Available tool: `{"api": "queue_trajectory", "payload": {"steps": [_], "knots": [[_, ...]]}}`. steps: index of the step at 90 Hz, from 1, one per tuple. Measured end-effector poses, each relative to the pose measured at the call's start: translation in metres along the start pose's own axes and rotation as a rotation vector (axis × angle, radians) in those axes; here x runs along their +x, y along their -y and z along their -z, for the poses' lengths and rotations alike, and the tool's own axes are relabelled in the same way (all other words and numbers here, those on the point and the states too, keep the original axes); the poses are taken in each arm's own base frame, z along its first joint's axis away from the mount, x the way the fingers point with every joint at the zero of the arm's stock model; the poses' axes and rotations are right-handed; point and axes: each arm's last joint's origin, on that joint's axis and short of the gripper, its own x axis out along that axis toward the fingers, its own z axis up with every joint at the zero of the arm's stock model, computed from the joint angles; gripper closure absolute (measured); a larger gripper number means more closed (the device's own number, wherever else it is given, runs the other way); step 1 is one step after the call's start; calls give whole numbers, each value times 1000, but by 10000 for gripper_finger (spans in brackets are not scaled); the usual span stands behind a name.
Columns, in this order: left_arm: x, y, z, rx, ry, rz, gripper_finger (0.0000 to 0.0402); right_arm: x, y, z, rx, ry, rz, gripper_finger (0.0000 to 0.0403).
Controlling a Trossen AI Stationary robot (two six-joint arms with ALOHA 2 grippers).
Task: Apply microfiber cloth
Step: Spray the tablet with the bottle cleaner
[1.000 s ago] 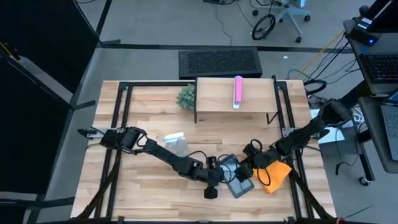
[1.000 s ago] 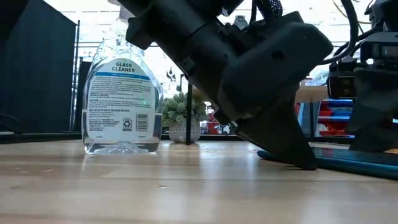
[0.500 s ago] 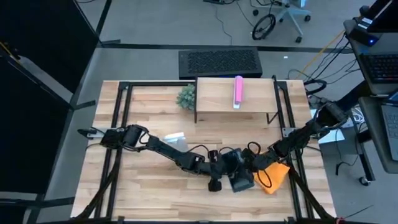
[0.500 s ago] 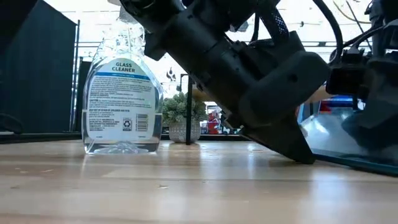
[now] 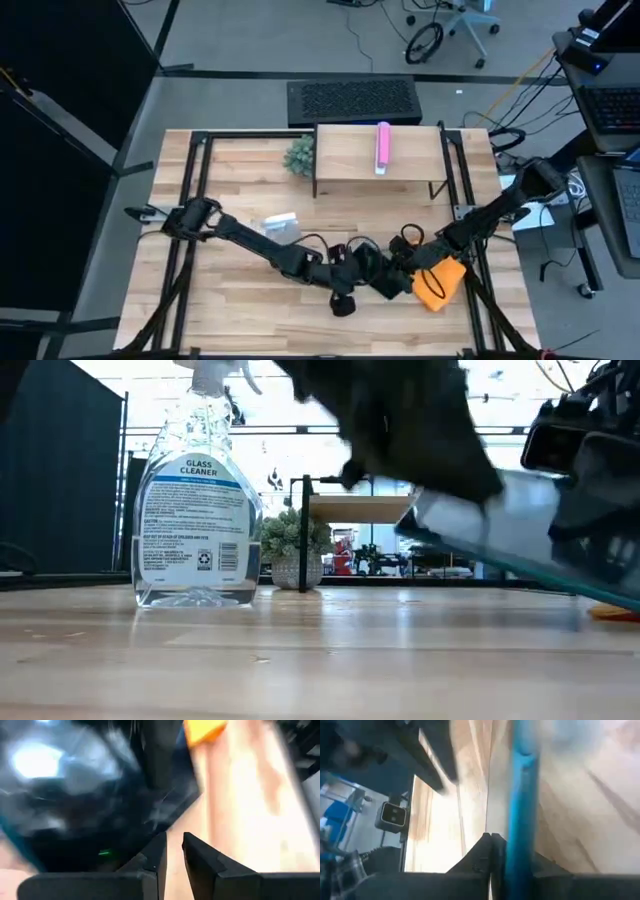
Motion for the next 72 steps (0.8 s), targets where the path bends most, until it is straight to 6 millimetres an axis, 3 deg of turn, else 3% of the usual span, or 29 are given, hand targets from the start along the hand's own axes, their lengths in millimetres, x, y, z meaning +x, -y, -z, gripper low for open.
{"api": "queue_trajectory", "payload": {"steps": [18, 31, 47, 61, 72], "knots": [[-71, 18, -25, 16, 62, 64, 353, -16, -25, -15, -218, 86, -81, 396], [-122, 23, -40, -24, 120, 104, 353, -24, -73, -37, -582, 159, -113, 396], [-173, 27, -50, -109, 187, 184, 353, -35, -135, -56, -1093, 189, 39, 396], [-191, 29, -55, -241, 218, 233, 352, -39, -168, -52, -1453, 143, 295, 396], [-192, 22, -62, -371, 244, 249, 333, -35, -191, -41, -1709, 139, 491, 396]]}}
